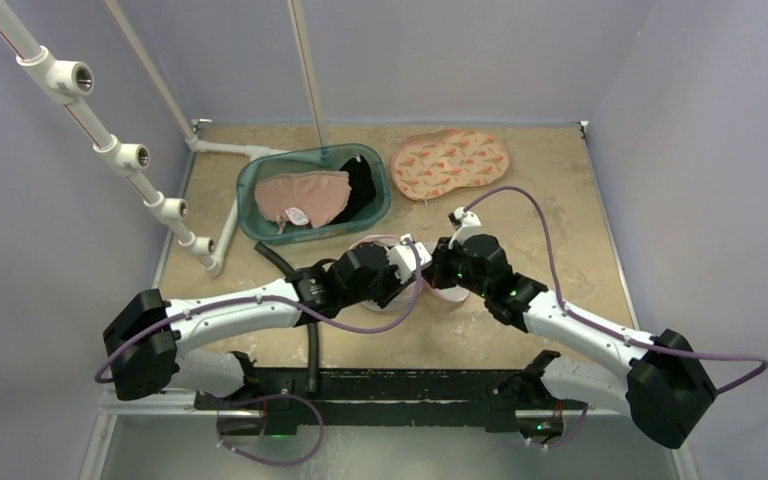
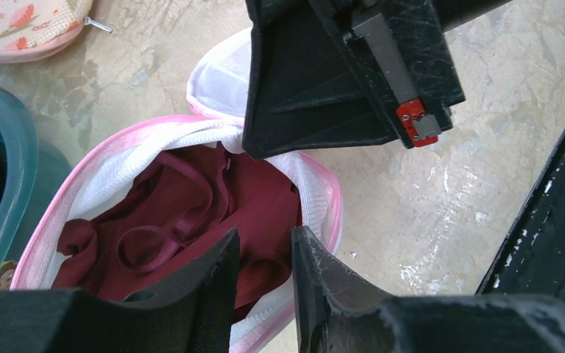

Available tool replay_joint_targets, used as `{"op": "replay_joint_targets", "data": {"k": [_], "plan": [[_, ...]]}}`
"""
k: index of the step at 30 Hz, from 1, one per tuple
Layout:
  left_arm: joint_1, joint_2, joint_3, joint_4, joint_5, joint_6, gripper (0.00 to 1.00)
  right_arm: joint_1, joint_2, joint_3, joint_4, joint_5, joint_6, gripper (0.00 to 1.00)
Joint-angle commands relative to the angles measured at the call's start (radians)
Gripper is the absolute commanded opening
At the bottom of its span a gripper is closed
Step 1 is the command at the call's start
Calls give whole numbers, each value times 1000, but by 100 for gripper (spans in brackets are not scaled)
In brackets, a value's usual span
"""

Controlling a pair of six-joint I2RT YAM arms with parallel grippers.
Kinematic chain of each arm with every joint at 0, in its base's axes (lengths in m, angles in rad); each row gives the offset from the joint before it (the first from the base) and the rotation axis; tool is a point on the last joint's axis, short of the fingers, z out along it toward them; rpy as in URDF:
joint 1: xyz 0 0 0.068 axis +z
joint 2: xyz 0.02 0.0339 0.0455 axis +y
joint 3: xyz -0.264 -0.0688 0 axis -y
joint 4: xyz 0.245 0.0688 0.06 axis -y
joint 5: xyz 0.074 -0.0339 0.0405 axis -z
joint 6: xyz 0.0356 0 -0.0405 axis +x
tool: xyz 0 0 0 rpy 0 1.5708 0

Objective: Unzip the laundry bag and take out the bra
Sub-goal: Pick up the bra from the laundry bag.

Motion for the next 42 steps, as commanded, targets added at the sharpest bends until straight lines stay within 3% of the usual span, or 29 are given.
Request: {"op": "replay_joint_targets", "data": {"k": [1, 5, 8, 11, 16, 21, 22, 27, 34, 42], "plan": [[-3, 17, 44, 17, -48, 2, 32, 2, -31, -8, 14, -26, -17, 0], [-2, 51, 49, -2, -41, -6, 45, 1, -44, -15, 9, -23, -18, 0], [-3, 71, 49, 0, -43, -11, 47, 1, -49, -17, 7, -25, -19, 0], [-2, 89, 53, -5, -58, -13, 35, 2, -51, -18, 8, -26, -20, 0], [-3, 63, 49, 10, -96, -14, 0, 1, -69, -31, -5, -10, -22, 0], [-3, -3, 29, 45, -119, -20, 0, 1, -107, -81, -16, -21, 23, 0], [-2, -15, 22, 57, -122, -20, 0, 1, -113, -88, -11, -19, 29, 3], [-2, -50, 9, 116, -120, -53, 0, 2, -116, -93, 16, -37, 63, 42], [-3, -116, 16, 137, -122, -73, 0, 2, -127, -87, 8, -23, 70, 46], [-2, -219, 84, 145, -102, -91, 0, 1, -250, -139, 20, 9, 83, 65]]}}
